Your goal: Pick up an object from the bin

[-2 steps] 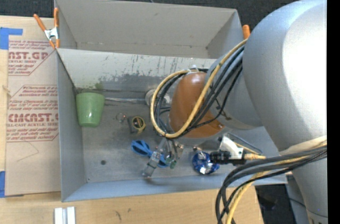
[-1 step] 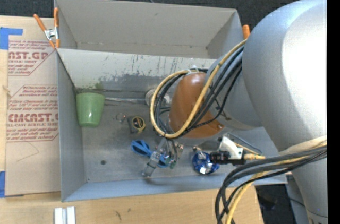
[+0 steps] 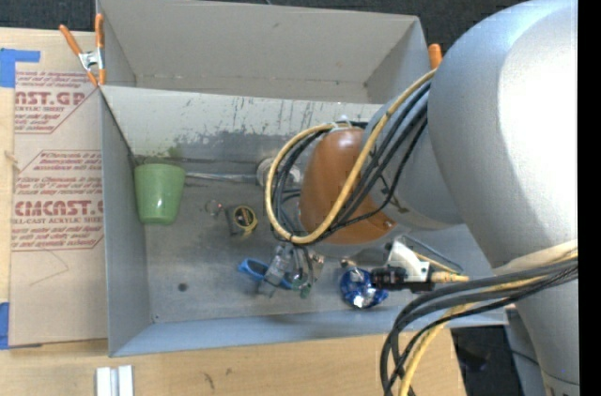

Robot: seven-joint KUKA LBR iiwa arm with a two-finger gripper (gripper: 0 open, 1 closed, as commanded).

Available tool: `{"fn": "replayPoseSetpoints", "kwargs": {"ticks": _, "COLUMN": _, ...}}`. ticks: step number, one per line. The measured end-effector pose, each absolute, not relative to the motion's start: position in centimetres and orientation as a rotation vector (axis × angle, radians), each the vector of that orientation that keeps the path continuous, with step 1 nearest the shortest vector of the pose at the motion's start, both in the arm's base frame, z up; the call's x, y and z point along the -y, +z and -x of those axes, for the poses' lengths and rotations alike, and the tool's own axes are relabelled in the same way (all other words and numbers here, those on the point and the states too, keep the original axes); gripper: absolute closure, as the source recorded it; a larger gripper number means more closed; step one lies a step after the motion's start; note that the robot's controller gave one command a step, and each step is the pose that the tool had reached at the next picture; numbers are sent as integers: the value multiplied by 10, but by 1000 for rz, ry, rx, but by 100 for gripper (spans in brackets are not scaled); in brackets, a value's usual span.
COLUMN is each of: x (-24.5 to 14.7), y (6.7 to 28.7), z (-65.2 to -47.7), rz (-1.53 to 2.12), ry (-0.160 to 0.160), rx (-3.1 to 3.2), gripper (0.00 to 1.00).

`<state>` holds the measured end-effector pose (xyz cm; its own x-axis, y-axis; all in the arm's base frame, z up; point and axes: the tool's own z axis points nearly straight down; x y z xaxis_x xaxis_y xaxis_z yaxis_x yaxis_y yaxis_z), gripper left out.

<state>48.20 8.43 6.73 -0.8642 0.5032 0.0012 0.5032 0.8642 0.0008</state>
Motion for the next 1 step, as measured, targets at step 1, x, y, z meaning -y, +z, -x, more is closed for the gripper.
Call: {"fn": "replayPoseSetpoints", "kwargs": {"ticks": 1, "x": -85, "y": 202, "z": -483, "rz": 818, "ry": -5, "rx": 3040, "gripper": 100}}
